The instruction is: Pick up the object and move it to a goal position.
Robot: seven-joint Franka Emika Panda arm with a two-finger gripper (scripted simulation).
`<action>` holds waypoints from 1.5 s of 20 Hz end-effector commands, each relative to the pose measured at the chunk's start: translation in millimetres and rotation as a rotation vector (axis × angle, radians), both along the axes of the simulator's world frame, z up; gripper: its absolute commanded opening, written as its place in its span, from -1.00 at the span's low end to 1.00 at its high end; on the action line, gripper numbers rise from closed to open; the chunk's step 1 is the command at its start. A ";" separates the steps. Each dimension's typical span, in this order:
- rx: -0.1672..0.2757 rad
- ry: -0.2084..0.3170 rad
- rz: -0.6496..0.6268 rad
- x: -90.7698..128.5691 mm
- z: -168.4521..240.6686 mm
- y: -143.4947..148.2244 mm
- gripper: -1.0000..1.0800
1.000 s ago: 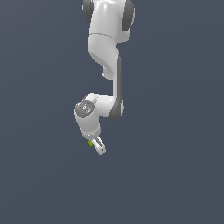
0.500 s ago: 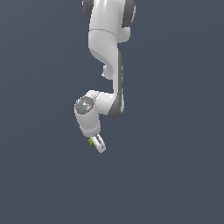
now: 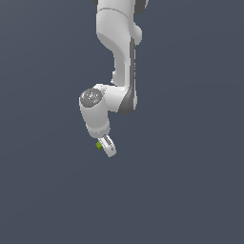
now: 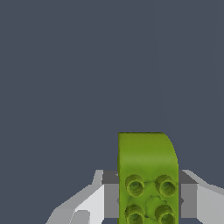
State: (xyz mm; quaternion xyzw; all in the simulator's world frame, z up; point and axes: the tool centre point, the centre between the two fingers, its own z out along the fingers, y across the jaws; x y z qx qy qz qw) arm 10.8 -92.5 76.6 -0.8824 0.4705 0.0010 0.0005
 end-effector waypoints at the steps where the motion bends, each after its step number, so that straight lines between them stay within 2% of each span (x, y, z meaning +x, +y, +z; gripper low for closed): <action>1: 0.001 -0.001 0.000 -8.0 20.4 1.7 -1.00; 22: -0.002 -0.001 -0.001 -83.2 214.4 16.1 -1.00; 30: -0.003 -0.001 -0.001 -101.7 268.8 20.3 -1.00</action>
